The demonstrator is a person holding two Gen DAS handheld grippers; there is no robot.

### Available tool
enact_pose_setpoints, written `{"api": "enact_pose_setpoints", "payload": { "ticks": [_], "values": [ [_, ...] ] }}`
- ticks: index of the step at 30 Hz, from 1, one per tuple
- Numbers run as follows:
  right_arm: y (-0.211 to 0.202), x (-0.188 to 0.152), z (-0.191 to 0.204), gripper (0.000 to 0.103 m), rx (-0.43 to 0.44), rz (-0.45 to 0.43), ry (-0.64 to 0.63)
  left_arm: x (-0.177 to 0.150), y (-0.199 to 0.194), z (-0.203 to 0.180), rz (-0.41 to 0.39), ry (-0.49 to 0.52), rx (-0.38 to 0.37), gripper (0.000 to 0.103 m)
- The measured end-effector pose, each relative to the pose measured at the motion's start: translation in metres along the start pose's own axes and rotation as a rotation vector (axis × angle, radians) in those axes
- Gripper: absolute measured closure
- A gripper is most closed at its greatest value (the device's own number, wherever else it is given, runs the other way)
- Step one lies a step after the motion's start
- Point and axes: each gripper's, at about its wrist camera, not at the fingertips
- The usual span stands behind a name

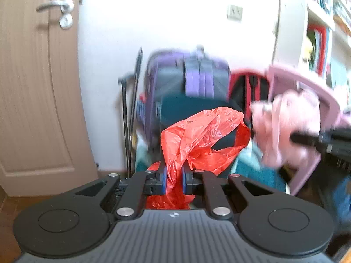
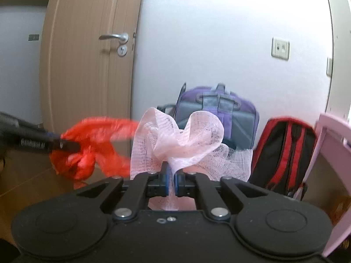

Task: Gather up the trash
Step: 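Lift the red bag with the left tool while the right tool carries the pink net toward the wastebasket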

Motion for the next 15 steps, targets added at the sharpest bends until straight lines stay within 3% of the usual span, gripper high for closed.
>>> {"api": "enact_pose_setpoints", "payload": {
  "ticks": [6,15],
  "values": [
    [0.025,0.029,-0.011,0.099,-0.030,-0.022,-0.022,0.065,0.010,-0.023,-0.079,-0.011,0.043,0.091],
    [0.086,0.051,-0.034,0.099,-0.006,0.026,0.018,0.112,0.089,-0.047,-0.037,0.030,0.068,0.090]
  ]
}}
Point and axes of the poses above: each gripper's, at about its wrist camera, not at the fingertips, and y roughly the way its jaws point, z to its left, x to its top, and after that the axes turned 9 degrees about z, right-handed
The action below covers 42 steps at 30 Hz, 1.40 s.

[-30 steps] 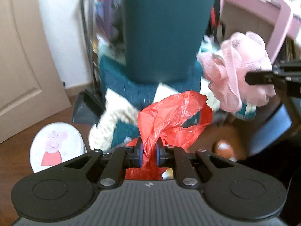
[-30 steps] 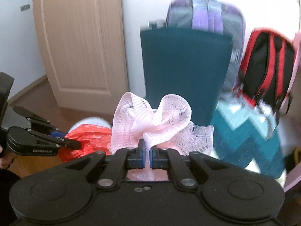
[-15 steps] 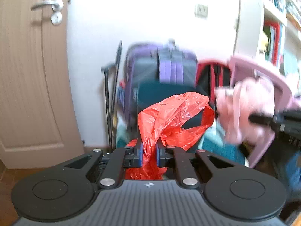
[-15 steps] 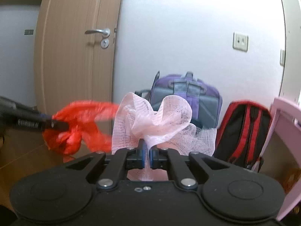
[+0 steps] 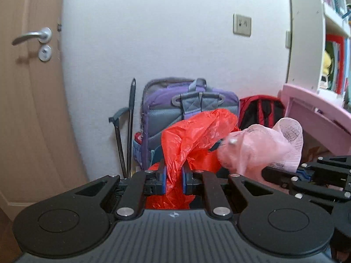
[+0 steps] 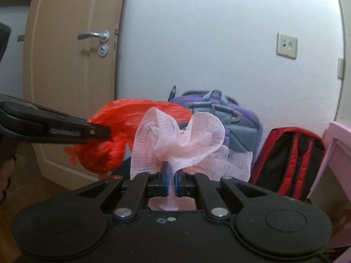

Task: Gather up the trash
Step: 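Lift the red bag with the left tool while the right tool carries the pink net toward the wastebasket, then open both tools over the teal wastebasket, dropping the red bag and pink net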

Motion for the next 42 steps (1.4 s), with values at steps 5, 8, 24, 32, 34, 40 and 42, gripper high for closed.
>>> {"api": "enact_pose_setpoints", "payload": {
  "ticks": [5,8,24,32,34,40,42],
  "values": [
    [0.038,-0.001,-0.005,0.099,0.003,0.057,-0.020,0.003,0.048,-0.006,0.068,-0.007,-0.014,0.090],
    [0.058,-0.008,-0.010,0.098,0.014,0.105,-0.007,-0.001,0.075,-0.008,0.121,-0.007,-0.021,0.090],
    [0.085,-0.022,-0.016,0.071,0.004,0.171,-0.001,-0.030,0.137,-0.013,0.230,0.021,-0.005,0.067],
    [0.061,-0.019,-0.016,0.067,0.008,0.146,0.006,-0.028,0.109,-0.009,0.182,0.012,-0.029,0.037],
    [0.051,-0.018,-0.015,0.066,0.011,0.139,0.009,-0.028,0.099,-0.011,0.168,0.016,-0.024,0.032],
    [0.016,-0.016,-0.008,0.064,0.030,0.121,0.019,-0.029,0.062,-0.014,0.144,0.016,-0.033,0.032],
    [0.005,-0.015,-0.006,0.064,0.032,0.114,0.022,-0.030,0.049,-0.015,0.137,0.017,-0.037,0.032]
  ]
}}
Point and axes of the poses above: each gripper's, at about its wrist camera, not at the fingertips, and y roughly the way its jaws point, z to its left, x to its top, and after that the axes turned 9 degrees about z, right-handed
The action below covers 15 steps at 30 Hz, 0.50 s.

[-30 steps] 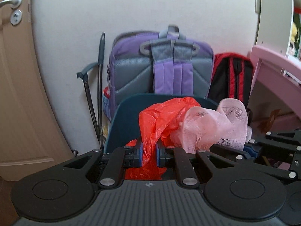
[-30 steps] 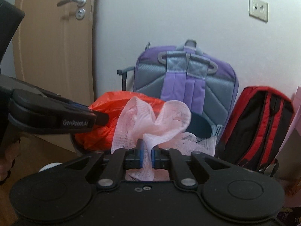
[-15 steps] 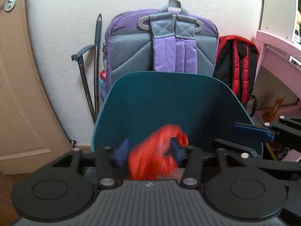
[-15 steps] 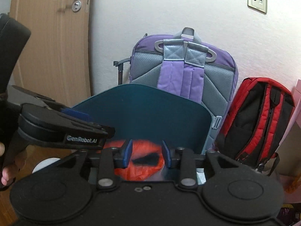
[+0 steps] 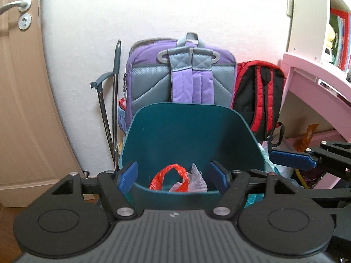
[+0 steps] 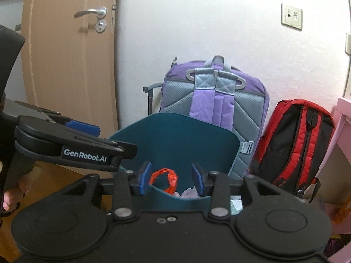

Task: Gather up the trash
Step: 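Open both tools over the teal wastebasket, dropping the red bag and pink net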

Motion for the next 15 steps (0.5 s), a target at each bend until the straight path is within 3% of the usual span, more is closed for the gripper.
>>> {"api": "enact_pose_setpoints", "payload": {
  "ticks": [6,8,11,15],
  "values": [
    [-0.036,-0.007,0.009,0.062,0.033,-0.020,0.022,-0.015,-0.042,-0.003,-0.032,0.001,-0.013,0.031],
    [-0.045,-0.011,0.011,0.059,0.049,-0.021,0.035,-0.021,-0.054,-0.004,-0.040,0.003,-0.014,0.022],
    [-0.058,-0.017,0.015,0.051,0.073,-0.018,0.045,-0.033,-0.073,-0.003,-0.050,0.003,-0.022,0.021],
    [-0.073,-0.028,0.024,0.049,0.098,-0.017,0.036,-0.050,-0.090,0.001,-0.044,0.002,-0.034,0.018]
  ]
}}
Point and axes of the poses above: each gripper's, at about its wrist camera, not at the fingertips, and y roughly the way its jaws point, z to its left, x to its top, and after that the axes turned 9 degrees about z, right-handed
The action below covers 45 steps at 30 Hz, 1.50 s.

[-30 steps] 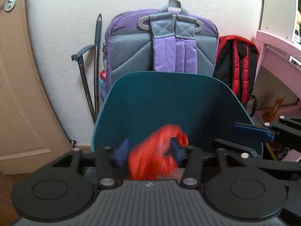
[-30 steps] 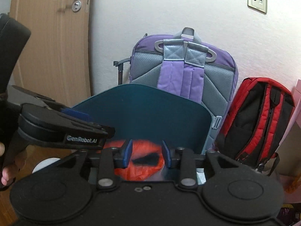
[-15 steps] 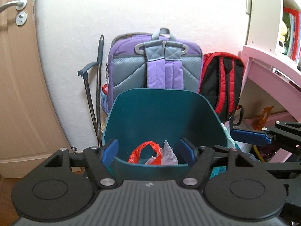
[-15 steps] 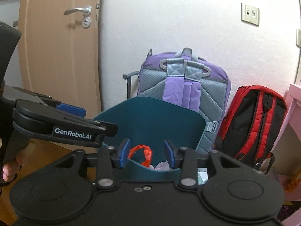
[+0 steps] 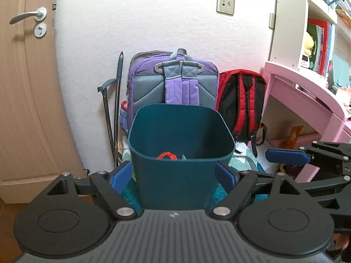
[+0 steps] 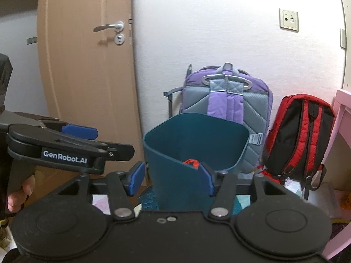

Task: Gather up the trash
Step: 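Open both tools over the teal wastebasket, dropping the red bag and pink net, then move both tools back down toward the trash on the floor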

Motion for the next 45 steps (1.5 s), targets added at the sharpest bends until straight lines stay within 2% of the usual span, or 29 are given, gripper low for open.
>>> {"api": "enact_pose_setpoints", "payload": {
  "ticks": [5,8,12,15,20,27,30,34,41,45],
  "values": [
    [-0.006,-0.018,0.009,0.048,0.041,0.013,0.019,-0.028,-0.014,0.009,0.010,0.012,-0.015,0.006],
    [-0.002,-0.032,0.012,0.047,0.066,0.033,0.030,-0.046,-0.015,0.017,0.027,0.005,-0.036,0.005],
    [0.010,-0.053,0.015,0.047,0.101,0.074,0.037,-0.073,-0.011,0.029,0.059,-0.021,-0.092,0.004],
    [0.024,-0.071,0.017,0.047,0.123,0.106,0.047,-0.094,-0.002,0.041,0.074,-0.044,-0.140,0.000],
    [0.057,-0.105,0.021,0.047,0.145,0.156,0.057,-0.127,0.027,0.059,0.102,-0.042,-0.127,0.000],
    [0.135,-0.165,0.032,0.046,0.193,0.319,0.098,-0.173,0.093,0.106,0.251,-0.131,-0.163,0.000],
    [0.173,-0.190,0.038,0.046,0.194,0.389,0.118,-0.190,0.122,0.127,0.308,-0.161,-0.140,0.000],
    [0.215,-0.217,0.044,0.046,0.202,0.463,0.126,-0.213,0.162,0.152,0.383,-0.141,-0.061,0.000],
    [0.271,-0.262,0.058,0.046,0.245,0.495,0.105,-0.266,0.229,0.200,0.532,-0.166,0.003,0.000],
    [0.309,-0.290,0.066,0.046,0.259,0.585,0.087,-0.300,0.265,0.220,0.619,-0.149,0.042,0.000]
  ]
}}
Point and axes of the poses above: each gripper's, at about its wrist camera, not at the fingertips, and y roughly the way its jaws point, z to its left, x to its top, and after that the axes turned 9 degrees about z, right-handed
